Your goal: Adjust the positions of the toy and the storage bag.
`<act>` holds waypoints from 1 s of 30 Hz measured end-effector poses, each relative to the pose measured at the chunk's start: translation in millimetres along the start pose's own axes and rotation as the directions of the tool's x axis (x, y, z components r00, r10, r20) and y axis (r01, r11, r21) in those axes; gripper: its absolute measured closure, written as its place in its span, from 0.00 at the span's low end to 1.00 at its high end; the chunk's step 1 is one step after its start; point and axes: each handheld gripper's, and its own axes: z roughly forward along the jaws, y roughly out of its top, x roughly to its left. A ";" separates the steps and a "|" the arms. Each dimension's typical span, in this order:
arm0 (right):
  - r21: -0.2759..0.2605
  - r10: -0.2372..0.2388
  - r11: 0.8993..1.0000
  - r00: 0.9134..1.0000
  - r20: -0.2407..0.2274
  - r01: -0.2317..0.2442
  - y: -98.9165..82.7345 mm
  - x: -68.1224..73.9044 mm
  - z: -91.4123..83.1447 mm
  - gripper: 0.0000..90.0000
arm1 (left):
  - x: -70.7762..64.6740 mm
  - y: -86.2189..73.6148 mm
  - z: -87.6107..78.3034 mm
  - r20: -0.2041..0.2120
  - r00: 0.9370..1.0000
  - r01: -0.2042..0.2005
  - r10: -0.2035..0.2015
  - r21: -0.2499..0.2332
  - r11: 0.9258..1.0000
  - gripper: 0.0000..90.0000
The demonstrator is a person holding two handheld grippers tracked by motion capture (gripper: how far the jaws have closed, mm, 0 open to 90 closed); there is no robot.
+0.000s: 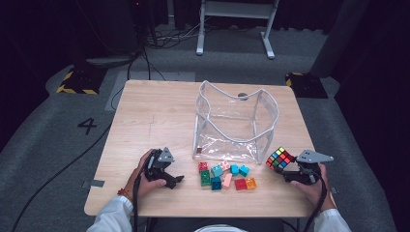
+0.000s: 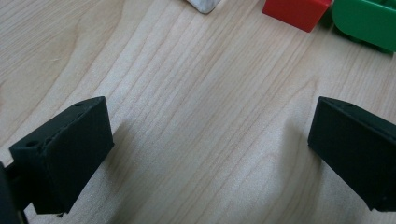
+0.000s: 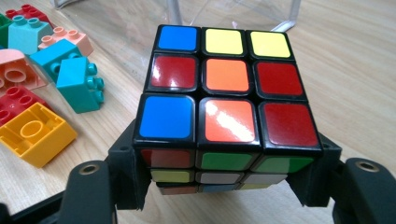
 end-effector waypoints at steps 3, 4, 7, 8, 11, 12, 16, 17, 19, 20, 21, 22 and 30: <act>-0.007 0.006 1.000 1.000 0.002 -0.006 1.9 -1.7 -2.6 0.37 | 0.0 0.0 0.1 0.003 1.000 0.001 -0.001 0.000 1.000 0.00; -0.007 0.006 1.000 1.000 0.002 -0.006 1.9 -1.7 -2.6 0.37 | 0.0 0.0 0.1 0.003 1.000 0.001 -0.001 0.000 1.000 0.00; -0.020 0.000 1.000 1.000 0.016 0.000 6.8 -5.1 -6.6 0.37 | -0.1 0.0 0.1 0.003 1.000 0.001 -0.001 0.000 1.000 0.00; -0.047 0.002 0.999 1.000 0.012 -0.002 12.2 -8.8 -11.5 0.37 | -0.1 0.0 0.1 0.003 1.000 0.001 -0.001 0.000 1.000 0.00; -0.075 0.009 0.997 1.000 0.026 -0.007 21.1 -11.6 -17.7 0.37 | -0.1 0.0 0.1 0.003 1.000 0.002 -0.002 0.000 1.000 0.00; -0.075 0.009 0.997 1.000 0.026 -0.007 21.1 -11.6 -17.7 0.37 | -0.1 0.0 0.1 0.003 1.000 0.001 -0.001 0.001 1.000 0.00; -0.091 0.001 0.996 0.999 0.049 0.004 33.0 -19.0 -25.7 0.37 | -0.1 0.0 0.1 0.003 1.000 0.001 -0.001 0.001 1.000 0.00; -0.100 -0.001 0.995 0.999 0.054 0.006 36.2 -21.3 -27.6 0.37 | -0.1 0.0 0.1 0.003 1.000 0.001 -0.001 0.001 1.000 0.00; -0.115 0.002 0.993 0.998 0.057 0.004 43.4 -26.3 -32.1 0.37 | -0.1 0.0 0.1 0.003 1.000 0.001 -0.001 0.001 1.000 0.00; -0.124 0.003 0.992 0.998 0.065 0.005 47.5 -28.3 -34.2 0.37 | -0.1 0.0 0.1 0.003 1.000 0.001 -0.001 0.000 1.000 0.00; -0.130 -0.002 0.991 0.998 0.070 0.011 51.8 -30.6 -36.6 0.37 | -0.1 0.0 0.1 0.003 1.000 0.001 -0.001 0.000 1.000 0.00; -0.145 -0.002 0.989 0.997 0.075 0.013 61.0 -34.2 -41.5 0.37 | -0.1 0.0 0.1 0.003 1.000 0.001 -0.001 0.001 1.000 0.00; -0.185 -0.018 0.982 0.995 0.094 0.035 89.4 -42.3 -53.5 0.37 | -0.1 0.0 0.1 0.003 1.000 0.001 -0.001 0.000 1.000 0.00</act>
